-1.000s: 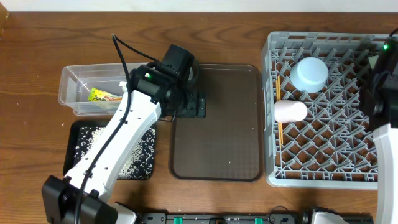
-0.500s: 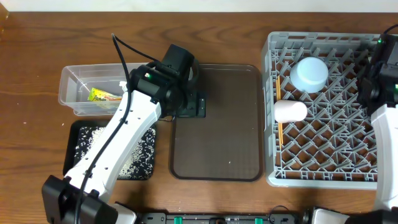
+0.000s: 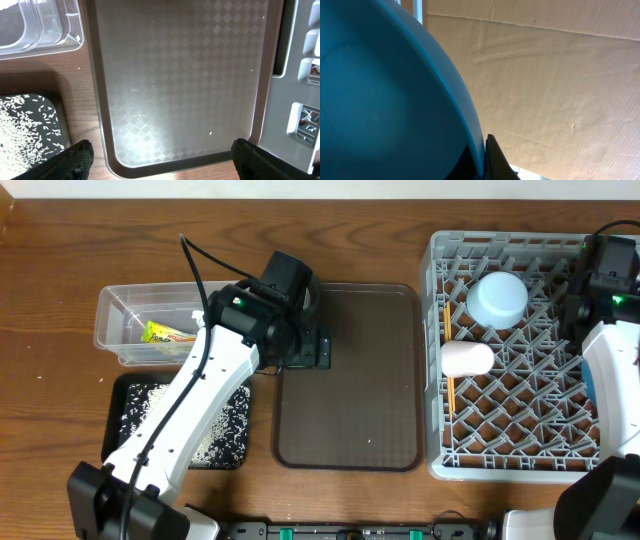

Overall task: Sort waste into correct bins and load items into the dishwasher rack
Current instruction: 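Carry the teal plate with the right gripper and lower it into the rack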

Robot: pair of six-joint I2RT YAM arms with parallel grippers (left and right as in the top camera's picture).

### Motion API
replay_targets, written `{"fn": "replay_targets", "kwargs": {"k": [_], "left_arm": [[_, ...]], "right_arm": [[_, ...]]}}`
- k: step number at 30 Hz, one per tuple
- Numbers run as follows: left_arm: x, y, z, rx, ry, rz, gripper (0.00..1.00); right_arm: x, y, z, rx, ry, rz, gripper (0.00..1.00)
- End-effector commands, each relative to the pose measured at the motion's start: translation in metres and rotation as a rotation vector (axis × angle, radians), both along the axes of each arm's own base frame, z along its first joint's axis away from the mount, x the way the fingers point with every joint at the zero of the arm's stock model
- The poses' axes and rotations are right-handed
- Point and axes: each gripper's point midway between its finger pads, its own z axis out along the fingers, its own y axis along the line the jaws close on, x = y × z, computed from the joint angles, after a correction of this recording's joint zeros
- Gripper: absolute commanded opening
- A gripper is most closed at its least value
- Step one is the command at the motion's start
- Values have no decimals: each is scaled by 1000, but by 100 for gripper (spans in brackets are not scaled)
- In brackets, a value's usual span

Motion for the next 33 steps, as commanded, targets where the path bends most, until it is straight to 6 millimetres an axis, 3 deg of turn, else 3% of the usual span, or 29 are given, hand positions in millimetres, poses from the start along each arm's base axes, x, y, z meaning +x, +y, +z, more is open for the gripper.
{"fn": "replay_targets", "kwargs": {"k": [1, 7, 17, 25, 27, 30, 33], "left_arm": [[3, 1, 10, 3, -37, -8, 91], [3, 1, 10, 3, -37, -8, 91], [3, 1, 10, 3, -37, -8, 91], [3, 1, 10, 3, -37, -8, 91], [3, 1, 10, 3, -37, -8, 91], [3, 1, 10, 3, -37, -8, 91], [3, 1, 10, 3, -37, -8, 91]], "right_arm": [[0, 2, -2, 0, -50, -18, 1], [4, 10, -9, 42, -66, 6, 9], [11, 44, -23, 100, 14, 100, 15], [23, 76, -26, 129, -104, 134, 37], [29, 90, -28, 144, -108, 174, 47], [41, 121, -39, 223, -99, 267, 75], [46, 150, -51, 302, -73, 346, 82]]}}
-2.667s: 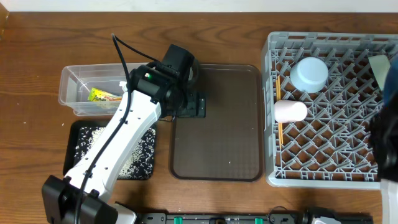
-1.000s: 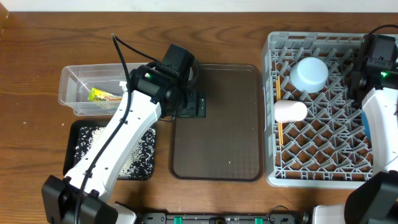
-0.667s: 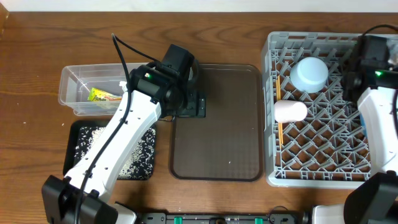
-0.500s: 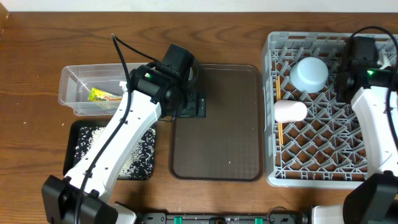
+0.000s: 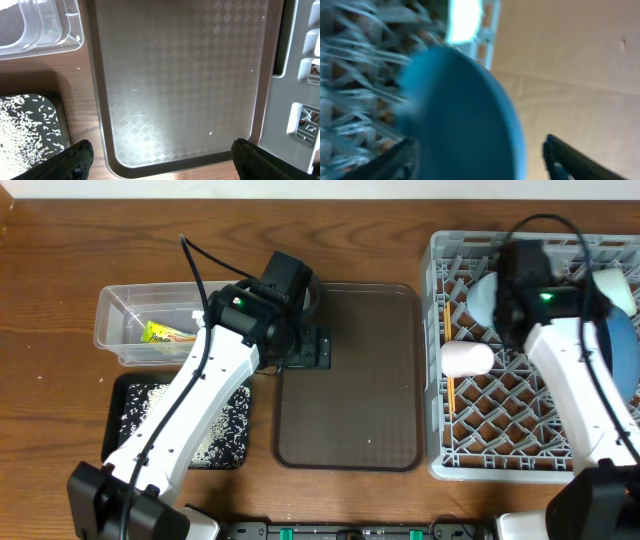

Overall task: Sort waste into correct bins and load items into the dishwasher rack
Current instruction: 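Carry the teal plate with the right gripper and lower it into the rack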

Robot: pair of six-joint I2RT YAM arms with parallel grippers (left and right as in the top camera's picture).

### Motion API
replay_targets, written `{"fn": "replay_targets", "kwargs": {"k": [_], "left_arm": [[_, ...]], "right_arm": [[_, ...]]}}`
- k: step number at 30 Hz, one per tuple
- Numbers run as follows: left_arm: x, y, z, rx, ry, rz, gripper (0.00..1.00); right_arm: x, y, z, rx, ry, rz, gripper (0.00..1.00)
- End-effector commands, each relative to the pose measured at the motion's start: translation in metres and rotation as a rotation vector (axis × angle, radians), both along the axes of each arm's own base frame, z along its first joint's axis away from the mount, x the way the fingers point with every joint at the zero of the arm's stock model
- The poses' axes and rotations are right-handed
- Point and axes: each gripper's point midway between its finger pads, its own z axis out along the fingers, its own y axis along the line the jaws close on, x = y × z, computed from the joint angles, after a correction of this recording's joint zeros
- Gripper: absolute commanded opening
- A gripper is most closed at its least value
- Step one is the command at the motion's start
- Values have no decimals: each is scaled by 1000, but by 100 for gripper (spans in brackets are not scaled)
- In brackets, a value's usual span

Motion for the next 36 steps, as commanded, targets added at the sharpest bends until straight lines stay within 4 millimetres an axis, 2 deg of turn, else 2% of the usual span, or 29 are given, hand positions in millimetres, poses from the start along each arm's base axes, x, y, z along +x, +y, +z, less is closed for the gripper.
{"fn": "replay_targets", "kwargs": {"k": [1, 5, 6, 8, 11, 12, 13, 15, 17, 19, 21, 23, 26, 32, 36], "left_arm": [[3, 1, 10, 2, -37, -8, 91], [3, 1, 10, 2, -37, -8, 91], [3, 1, 10, 2, -37, -8, 91], [3, 1, 10, 2, -37, -8, 91], [3, 1, 10, 2, -37, -8, 91], [3, 1, 10, 2, -37, -8, 91], [3, 1, 10, 2, -37, -8, 91], [3, 1, 10, 2, -37, -8, 91], [3, 1, 10, 2, -37, -8, 91], [3, 1, 10, 2, -37, -8, 91], [3, 1, 10, 2, -37, -8, 91], [3, 1, 10, 2, -37, -8, 91], [3, 1, 10, 2, -37, -8, 91], [3, 1, 10, 2, -37, -8, 91], [3, 1, 10, 2, -37, -8, 91]], "right_arm": [[8, 37, -16, 110, 6, 96, 82], [14, 69, -21, 228, -75, 125, 82], [14, 76, -20, 280, -102, 130, 78], [14, 83, -13, 361, -155, 128, 66], [15, 86, 12, 474, -263, 128, 27], [15, 85, 27, 501, -312, 132, 14], [14, 81, 42, 518, -377, 120, 8], [10, 69, 72, 566, -543, 59, 1], [1, 53, 100, 622, -719, -10, 1], [-5, 39, 119, 673, -821, -35, 1], [-10, 24, 129, 712, -875, -50, 1], [-14, 7, 129, 754, -904, -90, 1], [-19, -22, 116, 838, -922, -180, 1], [-25, -80, 78, 948, -938, -393, 1], [-27, -100, 50, 982, -890, -484, 1]]}}
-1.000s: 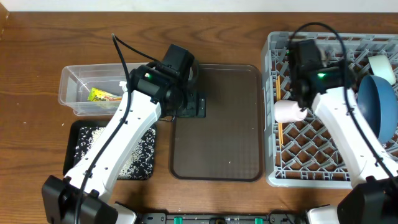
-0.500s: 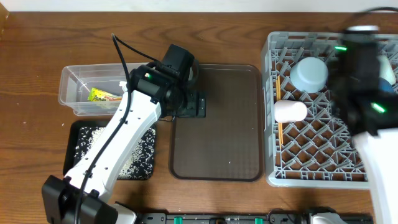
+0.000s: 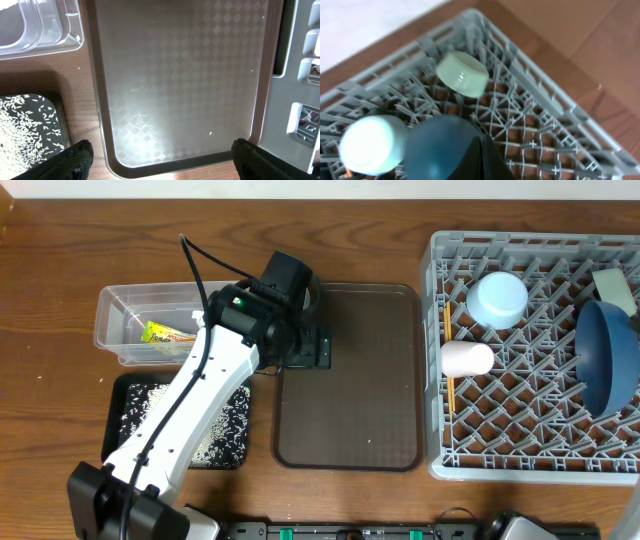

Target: Sort waste into correct bins and load items into the dishwasher rack

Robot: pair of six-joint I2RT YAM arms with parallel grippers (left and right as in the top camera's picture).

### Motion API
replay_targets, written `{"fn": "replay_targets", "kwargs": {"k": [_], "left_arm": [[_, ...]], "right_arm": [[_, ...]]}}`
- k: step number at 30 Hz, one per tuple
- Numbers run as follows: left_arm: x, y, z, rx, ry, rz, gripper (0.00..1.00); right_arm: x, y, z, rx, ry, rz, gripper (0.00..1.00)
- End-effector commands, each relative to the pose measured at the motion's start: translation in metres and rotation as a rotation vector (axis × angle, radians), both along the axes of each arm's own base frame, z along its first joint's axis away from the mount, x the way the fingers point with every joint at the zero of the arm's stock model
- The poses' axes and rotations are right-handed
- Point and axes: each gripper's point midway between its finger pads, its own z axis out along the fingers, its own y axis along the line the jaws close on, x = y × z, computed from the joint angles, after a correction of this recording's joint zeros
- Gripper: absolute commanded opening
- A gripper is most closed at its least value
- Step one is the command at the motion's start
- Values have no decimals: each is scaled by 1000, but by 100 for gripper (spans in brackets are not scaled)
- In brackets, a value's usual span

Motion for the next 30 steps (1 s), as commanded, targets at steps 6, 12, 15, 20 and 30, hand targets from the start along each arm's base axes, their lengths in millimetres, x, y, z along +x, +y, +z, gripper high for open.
{"fn": "replay_targets", "kwargs": {"k": [6, 12, 15, 20, 30], "left_arm": [[3, 1, 10, 3, -38, -8, 91], [3, 1, 10, 3, -38, -8, 91], [3, 1, 10, 3, -38, -8, 91], [3, 1, 10, 3, -38, -8, 91], [3, 1, 10, 3, -38, -8, 91]], "right_arm": [[2, 8, -55, 216, 104, 25, 1], [-7, 24, -70, 330, 145, 12, 1], [-14, 29, -74, 352, 174, 7, 1], [-21, 33, -78, 373, 207, 3, 1], [-22, 57, -82, 462, 222, 72, 1]]}}
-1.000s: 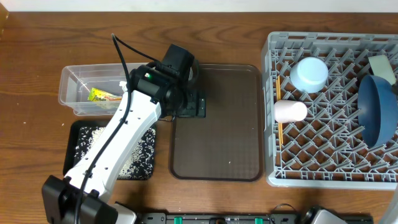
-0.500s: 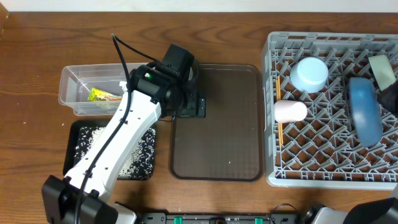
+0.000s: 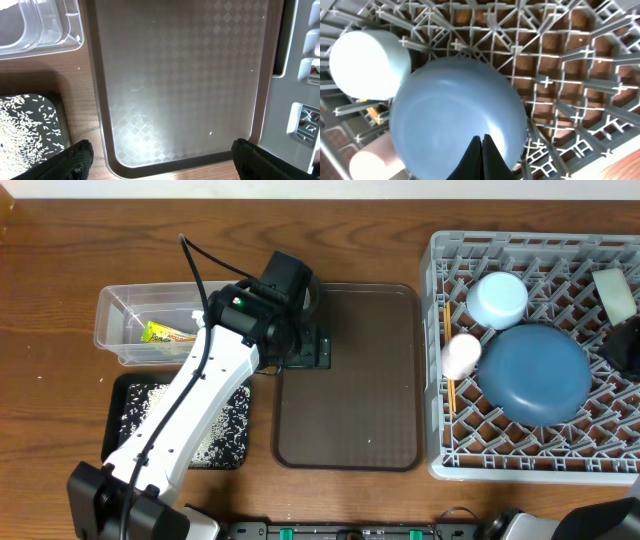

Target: Sort waste into correct bins and load items into the dishwasher rack

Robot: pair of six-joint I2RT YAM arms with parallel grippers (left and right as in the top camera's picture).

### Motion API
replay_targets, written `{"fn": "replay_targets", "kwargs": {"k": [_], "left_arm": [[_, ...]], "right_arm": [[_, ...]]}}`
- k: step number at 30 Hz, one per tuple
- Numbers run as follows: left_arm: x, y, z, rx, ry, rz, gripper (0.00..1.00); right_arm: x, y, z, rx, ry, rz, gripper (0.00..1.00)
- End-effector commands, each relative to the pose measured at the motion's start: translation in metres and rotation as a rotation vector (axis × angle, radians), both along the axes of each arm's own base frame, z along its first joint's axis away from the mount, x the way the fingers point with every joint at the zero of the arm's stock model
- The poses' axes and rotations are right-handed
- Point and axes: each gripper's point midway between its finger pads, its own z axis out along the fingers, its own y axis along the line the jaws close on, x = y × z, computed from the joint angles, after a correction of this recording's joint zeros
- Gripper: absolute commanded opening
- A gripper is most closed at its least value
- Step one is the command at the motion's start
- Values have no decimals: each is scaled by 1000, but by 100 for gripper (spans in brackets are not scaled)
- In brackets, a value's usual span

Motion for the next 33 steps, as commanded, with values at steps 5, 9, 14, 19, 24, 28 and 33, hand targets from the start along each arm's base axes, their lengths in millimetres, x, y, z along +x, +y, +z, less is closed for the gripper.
{"fn": "replay_targets", "kwargs": {"k": [5, 9, 14, 19, 24, 28, 33], "left_arm": [[3, 1, 10, 2, -38, -8, 91], [3, 1, 10, 2, -38, -8, 91], [3, 1, 10, 2, -38, -8, 91], [3, 1, 10, 2, -38, -8, 91], [3, 1, 10, 2, -37, -8, 91], [3, 1, 10, 2, -38, -8, 91], [3, 1, 10, 2, -38, -8, 91]], "right_arm": [[7, 45, 1, 157, -30, 120, 1], [1, 63, -8, 169, 22, 181, 1], [-7, 59, -38, 88, 117, 184, 1], [-6, 54, -72, 60, 127, 141, 1], [-4, 53, -107, 64, 97, 91, 1], [-6, 54, -121, 64, 95, 89, 1], [7, 64, -110, 120, 33, 120, 4]]}}
